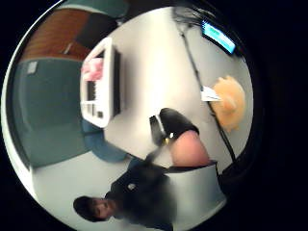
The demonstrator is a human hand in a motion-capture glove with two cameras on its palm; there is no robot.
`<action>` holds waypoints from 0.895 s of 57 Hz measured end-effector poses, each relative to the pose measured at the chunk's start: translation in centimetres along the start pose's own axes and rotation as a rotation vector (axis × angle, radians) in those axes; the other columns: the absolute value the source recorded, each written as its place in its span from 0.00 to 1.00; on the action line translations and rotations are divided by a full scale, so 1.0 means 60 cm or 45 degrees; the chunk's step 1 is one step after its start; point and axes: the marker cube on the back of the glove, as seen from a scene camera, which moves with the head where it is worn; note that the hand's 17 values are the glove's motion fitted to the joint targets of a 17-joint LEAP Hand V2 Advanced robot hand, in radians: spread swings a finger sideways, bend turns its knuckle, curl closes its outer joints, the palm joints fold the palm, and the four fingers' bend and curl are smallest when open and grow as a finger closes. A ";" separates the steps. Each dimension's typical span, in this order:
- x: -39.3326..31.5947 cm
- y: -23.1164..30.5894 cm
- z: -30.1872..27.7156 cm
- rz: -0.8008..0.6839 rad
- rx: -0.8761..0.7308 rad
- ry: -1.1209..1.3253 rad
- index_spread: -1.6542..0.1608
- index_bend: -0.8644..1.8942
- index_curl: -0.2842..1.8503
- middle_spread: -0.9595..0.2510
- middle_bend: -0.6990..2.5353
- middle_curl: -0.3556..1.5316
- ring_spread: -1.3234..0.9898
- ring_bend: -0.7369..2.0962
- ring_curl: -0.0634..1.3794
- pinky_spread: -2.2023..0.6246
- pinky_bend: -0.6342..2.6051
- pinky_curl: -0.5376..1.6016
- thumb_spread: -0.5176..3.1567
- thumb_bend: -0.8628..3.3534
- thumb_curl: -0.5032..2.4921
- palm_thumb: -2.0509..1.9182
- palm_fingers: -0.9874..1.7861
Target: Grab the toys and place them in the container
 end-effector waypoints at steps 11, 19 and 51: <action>0.071 -0.011 0.134 0.200 -0.246 -0.075 0.76 0.36 0.29 0.81 0.24 0.32 0.60 0.34 0.17 0.81 0.53 0.40 0.50 0.20 0.29 0.54 0.28; 0.088 -0.017 0.192 0.210 -0.281 -0.131 0.75 0.36 0.28 0.82 0.23 0.29 0.61 0.35 0.19 0.81 0.57 0.42 0.50 0.20 0.29 0.54 0.30; 0.043 -0.056 0.147 0.057 0.341 -0.330 0.70 0.50 0.37 0.61 0.48 0.44 0.40 0.74 0.48 0.65 0.59 0.47 0.40 0.27 0.42 0.71 0.72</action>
